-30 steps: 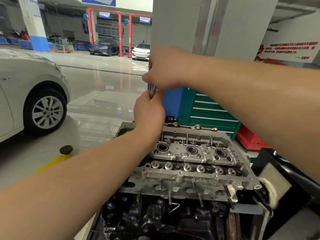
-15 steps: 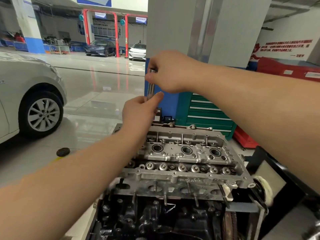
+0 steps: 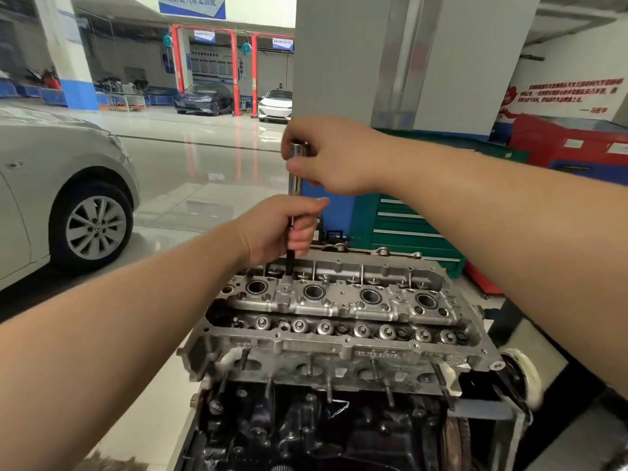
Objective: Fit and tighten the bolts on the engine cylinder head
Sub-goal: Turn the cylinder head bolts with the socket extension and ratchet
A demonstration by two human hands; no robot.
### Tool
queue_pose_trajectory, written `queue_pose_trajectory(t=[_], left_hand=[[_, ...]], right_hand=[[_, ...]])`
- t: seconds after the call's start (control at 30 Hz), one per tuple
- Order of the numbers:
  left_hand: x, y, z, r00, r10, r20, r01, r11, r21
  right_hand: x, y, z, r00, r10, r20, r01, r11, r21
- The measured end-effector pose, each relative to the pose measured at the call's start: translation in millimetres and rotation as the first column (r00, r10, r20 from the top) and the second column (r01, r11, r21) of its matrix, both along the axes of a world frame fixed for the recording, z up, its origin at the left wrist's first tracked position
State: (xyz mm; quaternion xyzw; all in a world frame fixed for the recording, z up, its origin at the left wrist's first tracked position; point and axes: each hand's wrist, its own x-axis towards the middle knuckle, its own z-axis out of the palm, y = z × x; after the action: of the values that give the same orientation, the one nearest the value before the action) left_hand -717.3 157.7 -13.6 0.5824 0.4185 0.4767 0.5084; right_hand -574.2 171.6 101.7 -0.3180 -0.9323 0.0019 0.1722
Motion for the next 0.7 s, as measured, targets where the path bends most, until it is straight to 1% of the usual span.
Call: queue_pose_trajectory(t=[0.03, 0.07, 0.1, 0.13, 0.2, 0.23, 0.27, 0.33, 0.37, 0.4, 0.43, 0.47, 0.5, 0.53, 0.57, 0.6, 0.63, 0.67, 0.7], left_hand=[[8.3, -3.5, -2.5, 0.984, 0.171, -0.047, -0.168, 0.984, 0.056], [18.2, -6.8, -6.5, 0.923, 0.379, -0.060, -0.371, 0.922, 0.113], [29.6, -8.3, -12.7, 0.831, 0.556, -0.008, -0.549, 0.824, 0.139], [41.5, -10.0, -19.4, 0.753, 0.654, 0.076, -0.658, 0.744, 0.121], [61.6, -11.3, -28.5, 0.673, 0.709, 0.211, -0.733, 0.678, 0.058], [68.7, -10.0, -29.6, 0.634, 0.733, 0.247, -0.763, 0.645, 0.044], [73.6, -8.7, -27.3, 0.593, 0.762, 0.258, -0.795, 0.605, 0.039], [73.3, -4.0, -20.1, 0.550, 0.809, 0.208, -0.831, 0.555, 0.039], [70.7, -0.7, -17.8, 0.559, 0.814, 0.160, -0.828, 0.560, 0.043], [64.4, 2.2, -16.3, 0.598, 0.792, 0.127, -0.801, 0.597, 0.044], [53.3, 5.1, -14.9, 0.666, 0.736, 0.122, -0.744, 0.667, 0.032], [39.0, 7.7, -13.9, 0.774, 0.620, 0.125, -0.626, 0.780, 0.008], [24.2, 9.3, -11.7, 0.896, 0.428, 0.117, -0.428, 0.903, -0.021], [10.1, 9.1, -9.6, 0.974, 0.202, 0.099, -0.197, 0.979, -0.055], [-0.5, 7.4, -7.6, 0.996, 0.027, 0.081, -0.021, 0.997, -0.078], [-5.2, 5.2, -6.4, 0.995, -0.066, 0.076, 0.073, 0.994, -0.085], [-6.0, 3.3, -5.7, 0.994, -0.078, 0.072, 0.084, 0.993, -0.078], [-3.2, 1.5, -5.1, 0.997, -0.032, 0.067, 0.036, 0.997, -0.061], [3.3, -1.4, -5.5, 0.996, 0.069, 0.051, -0.068, 0.997, -0.024]], right_hand=[[0.0, 0.7, 0.3, 0.999, -0.035, 0.024, 0.034, 0.999, 0.038], [-0.9, 0.9, 0.5, 0.996, -0.077, 0.035, 0.075, 0.996, 0.057], [-2.4, 1.2, 0.6, 0.993, -0.114, 0.037, 0.111, 0.992, 0.067], [-4.8, 1.0, 0.0, 0.990, -0.139, 0.033, 0.135, 0.987, 0.081], [-12.4, -1.5, -2.5, 0.987, -0.160, 0.023, 0.156, 0.981, 0.116], [-17.0, -2.9, -3.9, 0.987, -0.163, 0.011, 0.160, 0.979, 0.126], [-20.8, -4.4, -4.9, 0.985, -0.171, 0.000, 0.170, 0.977, 0.133], [-24.5, -5.6, -5.8, 0.981, -0.192, -0.022, 0.193, 0.974, 0.117], [-24.2, -5.3, -6.8, 0.980, -0.195, -0.035, 0.198, 0.976, 0.095], [-23.0, -4.9, -7.8, 0.980, -0.195, -0.046, 0.199, 0.977, 0.079], [-21.4, -4.7, -8.4, 0.979, -0.196, -0.060, 0.200, 0.978, 0.065], [-19.5, -5.0, -9.1, 0.977, -0.196, -0.084, 0.200, 0.979, 0.041], [-17.8, -5.6, -9.4, 0.975, -0.190, -0.114, 0.191, 0.982, 0.004], [-16.7, -6.3, -9.8, 0.975, -0.174, -0.135, 0.171, 0.985, -0.039], [-16.4, -7.3, -10.0, 0.978, -0.152, -0.146, 0.143, 0.987, -0.070], [-16.9, -8.0, -10.6, 0.980, -0.133, -0.148, 0.121, 0.989, -0.083], [-17.5, -8.6, -11.3, 0.981, -0.123, -0.148, 0.112, 0.990, -0.081], [-17.5, -8.7, -12.1, 0.980, -0.125, -0.152, 0.115, 0.991, -0.073], [-16.5, -8.7, -12.7, 0.978, -0.137, -0.158, 0.129, 0.990, -0.063]])
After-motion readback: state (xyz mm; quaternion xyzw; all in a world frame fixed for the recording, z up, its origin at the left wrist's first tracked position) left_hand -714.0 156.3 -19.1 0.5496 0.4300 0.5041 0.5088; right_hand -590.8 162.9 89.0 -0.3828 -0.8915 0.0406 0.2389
